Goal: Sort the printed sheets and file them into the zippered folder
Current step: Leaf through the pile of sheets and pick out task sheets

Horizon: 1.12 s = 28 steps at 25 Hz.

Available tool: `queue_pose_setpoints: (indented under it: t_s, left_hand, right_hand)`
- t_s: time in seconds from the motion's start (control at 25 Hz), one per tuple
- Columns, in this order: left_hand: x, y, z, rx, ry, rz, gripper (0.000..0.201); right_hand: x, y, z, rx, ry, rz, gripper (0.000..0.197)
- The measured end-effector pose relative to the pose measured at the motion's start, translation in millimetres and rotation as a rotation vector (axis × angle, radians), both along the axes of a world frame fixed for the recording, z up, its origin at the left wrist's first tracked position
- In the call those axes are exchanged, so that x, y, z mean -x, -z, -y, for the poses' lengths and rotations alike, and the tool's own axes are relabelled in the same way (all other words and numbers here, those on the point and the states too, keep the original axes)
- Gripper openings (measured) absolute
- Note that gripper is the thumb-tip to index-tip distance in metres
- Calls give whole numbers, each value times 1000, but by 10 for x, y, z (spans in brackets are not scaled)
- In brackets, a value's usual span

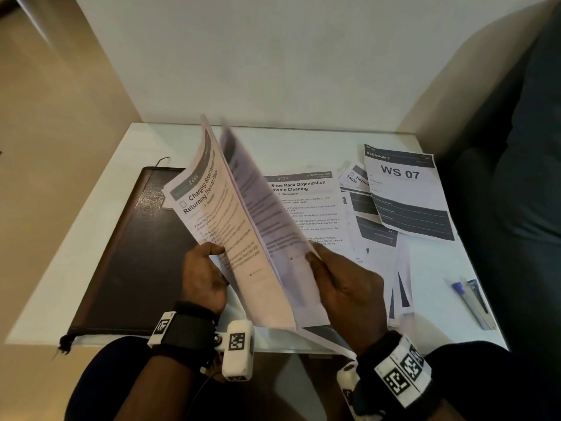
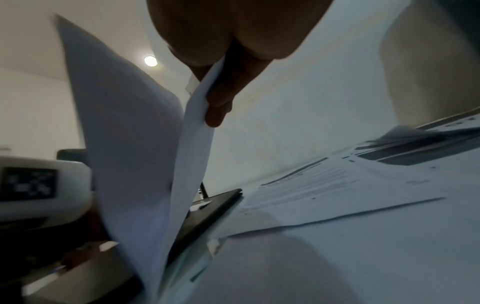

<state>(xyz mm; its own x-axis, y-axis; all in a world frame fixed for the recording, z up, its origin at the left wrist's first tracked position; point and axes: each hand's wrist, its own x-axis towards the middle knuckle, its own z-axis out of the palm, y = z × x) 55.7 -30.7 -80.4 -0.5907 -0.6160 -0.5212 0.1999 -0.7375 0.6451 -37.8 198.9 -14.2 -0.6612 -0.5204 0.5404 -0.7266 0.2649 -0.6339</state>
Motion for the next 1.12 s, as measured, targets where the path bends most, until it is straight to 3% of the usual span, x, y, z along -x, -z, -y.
queue_pose_setpoints:
  t_s: [0.12, 0.32, 0.52, 0.68, 0.76, 0.84, 0.96, 1.04, 1.12]
  left_hand:
    - [-6, -65, -26, 8, -52, -11, 43]
    - [15, -183, -86, 99, -104, 49, 27]
    - [-4, -212, -138, 123, -39, 150, 23]
    - [7, -177, -139, 251, -29, 198, 19]
    - [-6, -163, -119, 242, -37, 170, 21]
    - [-24, -168, -103, 218, -28, 130, 15]
    - [-33, -125, -78, 116, -22, 54, 44]
    - [-19, -115, -71, 101, -33, 14, 57]
    - [-5, -120, -87, 101, -35, -8, 62]
  right_hand:
    - [-190, -56, 30, 48, -52, -50, 27]
    - [-295, -145, 25, 103, -56, -96, 28]
    - [-304, -11, 42, 59, -121, -33, 32]
    - [-331, 64, 44, 9, -164, 22, 34]
    - [-337, -11, 43, 34, -185, 150, 37]
    - [-279, -131, 19, 152, -252, 448, 52]
    - [-27, -223, -31, 281, -191, 756, 70]
    - [208, -206, -35, 229, -18, 829, 58]
    - [509, -30, -64, -25, 168, 721, 36]
